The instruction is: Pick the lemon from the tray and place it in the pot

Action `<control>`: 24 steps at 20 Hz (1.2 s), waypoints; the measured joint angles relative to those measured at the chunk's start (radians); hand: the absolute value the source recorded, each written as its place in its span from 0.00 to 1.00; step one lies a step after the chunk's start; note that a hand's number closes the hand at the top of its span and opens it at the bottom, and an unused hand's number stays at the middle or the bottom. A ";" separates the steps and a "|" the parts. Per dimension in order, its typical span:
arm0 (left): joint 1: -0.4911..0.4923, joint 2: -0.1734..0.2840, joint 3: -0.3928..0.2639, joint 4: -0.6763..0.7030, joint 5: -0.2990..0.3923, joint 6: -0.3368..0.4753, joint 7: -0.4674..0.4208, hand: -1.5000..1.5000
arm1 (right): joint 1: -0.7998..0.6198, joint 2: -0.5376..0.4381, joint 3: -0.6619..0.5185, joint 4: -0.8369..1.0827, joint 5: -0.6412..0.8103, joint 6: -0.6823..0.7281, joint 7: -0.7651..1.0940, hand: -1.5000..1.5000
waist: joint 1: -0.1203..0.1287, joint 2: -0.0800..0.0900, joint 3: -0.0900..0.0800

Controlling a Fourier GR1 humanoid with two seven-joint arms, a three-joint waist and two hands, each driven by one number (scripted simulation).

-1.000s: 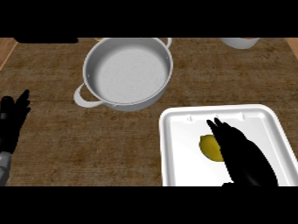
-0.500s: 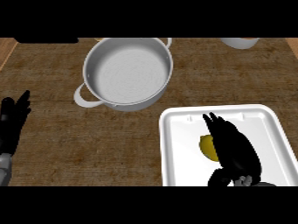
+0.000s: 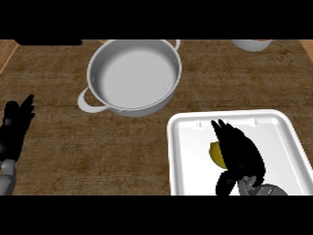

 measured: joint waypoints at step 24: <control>-0.002 -0.092 0.104 0.009 -0.096 -0.089 -0.029 0.50 | -0.002 0.049 -0.078 0.216 0.133 -0.147 -0.254 1.00 | -0.001 -0.004 -0.005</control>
